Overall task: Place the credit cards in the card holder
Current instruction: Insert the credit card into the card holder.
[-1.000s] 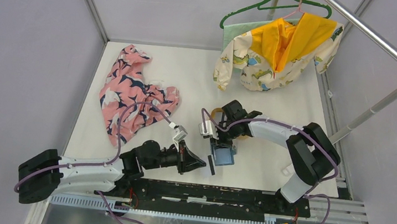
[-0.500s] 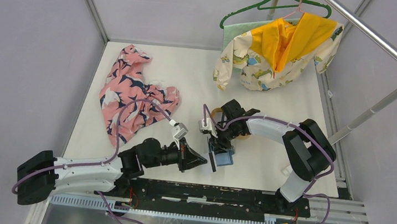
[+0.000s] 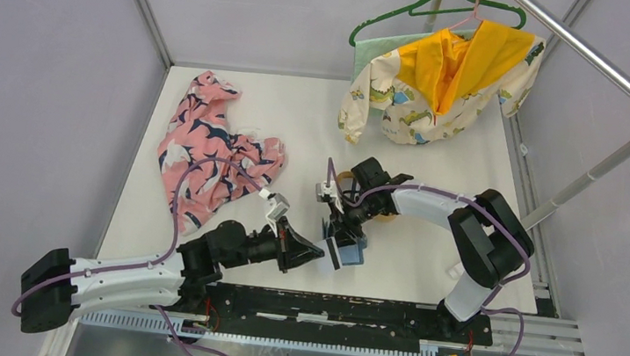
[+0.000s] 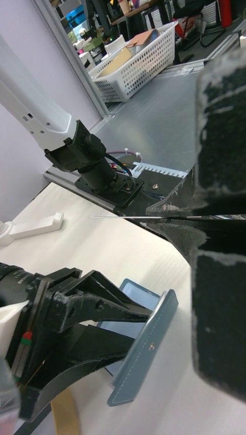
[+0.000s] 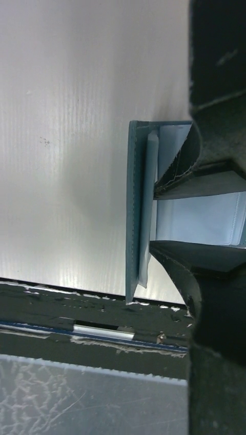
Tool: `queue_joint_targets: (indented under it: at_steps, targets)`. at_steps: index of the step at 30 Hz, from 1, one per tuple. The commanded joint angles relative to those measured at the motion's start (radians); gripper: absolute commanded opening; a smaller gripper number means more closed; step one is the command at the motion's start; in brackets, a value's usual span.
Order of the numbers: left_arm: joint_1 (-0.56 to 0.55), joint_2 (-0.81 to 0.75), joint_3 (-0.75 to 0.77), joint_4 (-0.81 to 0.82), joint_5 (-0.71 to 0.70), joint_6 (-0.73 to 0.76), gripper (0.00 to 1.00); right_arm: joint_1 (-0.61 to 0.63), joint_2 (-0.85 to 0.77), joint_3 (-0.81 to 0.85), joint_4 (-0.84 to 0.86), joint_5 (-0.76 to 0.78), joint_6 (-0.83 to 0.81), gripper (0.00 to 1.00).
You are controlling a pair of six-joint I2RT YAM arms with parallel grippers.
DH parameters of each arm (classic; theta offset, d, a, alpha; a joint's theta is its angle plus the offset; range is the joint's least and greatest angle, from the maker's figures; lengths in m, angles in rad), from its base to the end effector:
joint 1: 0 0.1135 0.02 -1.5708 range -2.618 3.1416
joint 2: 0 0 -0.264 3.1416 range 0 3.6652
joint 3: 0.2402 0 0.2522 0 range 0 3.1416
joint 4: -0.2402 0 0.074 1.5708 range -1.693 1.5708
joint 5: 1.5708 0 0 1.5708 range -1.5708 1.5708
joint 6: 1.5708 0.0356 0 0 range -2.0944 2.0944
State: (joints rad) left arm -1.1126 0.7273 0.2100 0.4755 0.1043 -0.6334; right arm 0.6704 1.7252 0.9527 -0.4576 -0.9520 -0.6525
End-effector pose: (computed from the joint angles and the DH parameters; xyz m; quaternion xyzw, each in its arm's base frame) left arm 0.0739 -0.1583 0.2155 0.2061 0.6916 -0.5538 0.4153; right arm 0.2245 0.2150 0.1572 -0.5994 0.6435 0.4529 0.1466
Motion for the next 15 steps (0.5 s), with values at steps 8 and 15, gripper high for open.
queue_joint_targets:
  at_steps: [8,15]
  targets:
    - [-0.005,0.012,-0.009,0.004,-0.038,0.043,0.02,0.036,0.053,-0.088,0.376,0.098,0.504,0.42]
    - [-0.007,0.072,0.011,-0.021,-0.085,0.06,0.02,0.082,0.075,-0.097,0.435,0.321,0.571,0.48]
